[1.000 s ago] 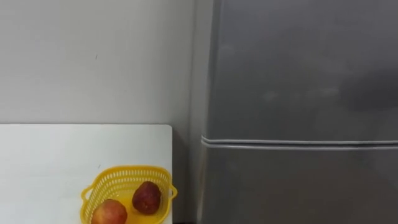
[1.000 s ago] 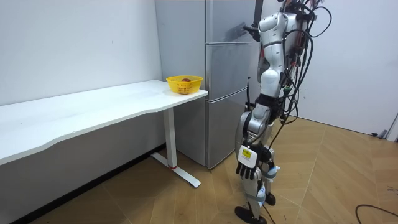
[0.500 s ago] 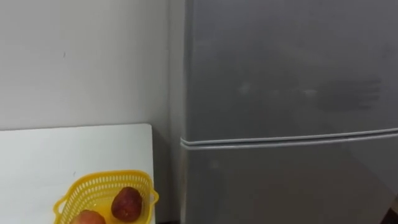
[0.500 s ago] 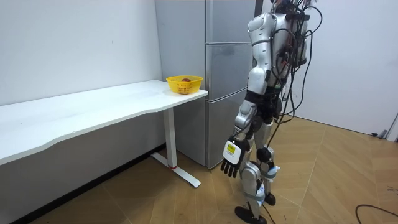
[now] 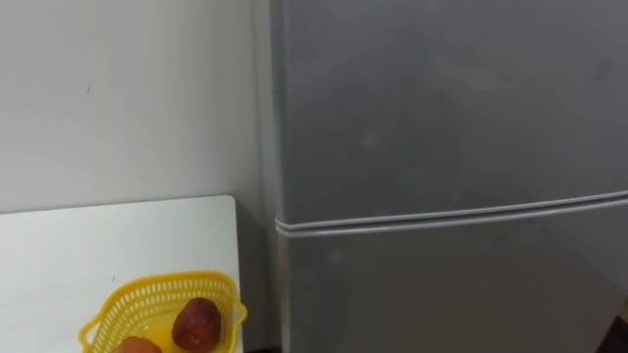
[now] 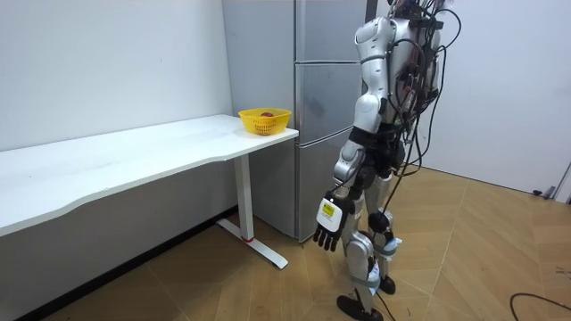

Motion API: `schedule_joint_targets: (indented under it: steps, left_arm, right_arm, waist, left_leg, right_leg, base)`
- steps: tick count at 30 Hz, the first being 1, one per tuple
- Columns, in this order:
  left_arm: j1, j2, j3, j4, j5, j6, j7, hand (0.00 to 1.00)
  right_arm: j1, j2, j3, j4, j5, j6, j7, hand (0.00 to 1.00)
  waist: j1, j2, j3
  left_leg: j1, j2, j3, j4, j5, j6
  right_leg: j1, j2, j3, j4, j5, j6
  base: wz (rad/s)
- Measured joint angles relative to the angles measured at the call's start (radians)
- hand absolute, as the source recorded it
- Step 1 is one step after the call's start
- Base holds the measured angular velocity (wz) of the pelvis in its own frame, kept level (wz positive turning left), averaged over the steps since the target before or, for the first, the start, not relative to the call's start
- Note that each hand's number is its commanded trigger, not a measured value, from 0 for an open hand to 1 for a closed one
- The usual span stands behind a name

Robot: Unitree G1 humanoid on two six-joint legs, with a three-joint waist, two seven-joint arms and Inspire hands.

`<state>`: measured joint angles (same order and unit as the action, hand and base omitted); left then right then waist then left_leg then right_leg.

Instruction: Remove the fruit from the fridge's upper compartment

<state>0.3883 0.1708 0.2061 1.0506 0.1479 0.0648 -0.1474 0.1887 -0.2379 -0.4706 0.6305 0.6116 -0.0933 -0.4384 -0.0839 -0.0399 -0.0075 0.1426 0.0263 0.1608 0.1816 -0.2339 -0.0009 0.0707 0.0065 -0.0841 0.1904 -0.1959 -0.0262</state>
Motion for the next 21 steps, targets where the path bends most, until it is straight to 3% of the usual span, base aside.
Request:
schedule_joint_targets:
  steps: [4,9,13,17,21]
  left_arm:
    - [0.001,0.003,-0.001,0.004,0.000,0.001,-0.010,0.00]
    - [-0.019,0.004,-0.005,0.034,0.015,0.015,-0.014,0.00]
    - [-0.031,0.004,-0.016,0.041,0.021,0.022,-0.024,0.00]
    - [-0.041,0.004,-0.036,0.041,0.021,0.032,-0.040,0.00]
    - [-0.047,0.004,-0.071,0.039,0.024,0.060,-0.059,0.00]
  right_arm:
    - [-0.004,0.003,0.046,0.190,-0.119,0.006,0.078,0.00]
    - [0.009,0.008,0.178,0.408,-0.234,0.048,0.166,0.00]
    - [0.012,0.011,0.186,0.461,-0.239,0.065,0.215,0.00]
    - [0.010,0.012,0.250,0.505,-0.286,0.065,0.262,0.00]
    - [-0.003,0.047,0.275,0.556,-0.340,0.080,0.314,0.00]
  waist:
    - [0.007,0.007,-0.0017]
    - [0.038,0.015,0.0006]
    - [0.040,0.023,0.0044]
    - [0.058,0.023,0.0061]
    - [0.063,0.022,0.0075]
  left_leg:
    - [0.005,-0.001,-0.003,-0.001,0.000,0.000]
    - [0.006,-0.001,-0.006,0.002,0.000,0.000]
    - [0.006,-0.003,-0.017,0.001,0.000,0.000]
    - [0.007,-0.003,-0.024,0.001,0.000,0.000]
    - [0.006,-0.003,-0.037,0.001,0.000,0.000]
  right_leg:
    - [0.012,-0.003,-0.006,-0.004,0.000,0.001]
    - [0.017,-0.009,-0.017,-0.004,-0.001,0.002]
    - [0.021,-0.015,-0.032,-0.002,-0.002,0.003]
    - [0.021,-0.014,-0.032,0.000,-0.001,0.004]
    - [0.033,-0.017,-0.050,-0.005,-0.001,0.004]
  base:
    - [0.07]
    - [0.04]
    - [0.10]
    - [0.04]
    - [0.12]
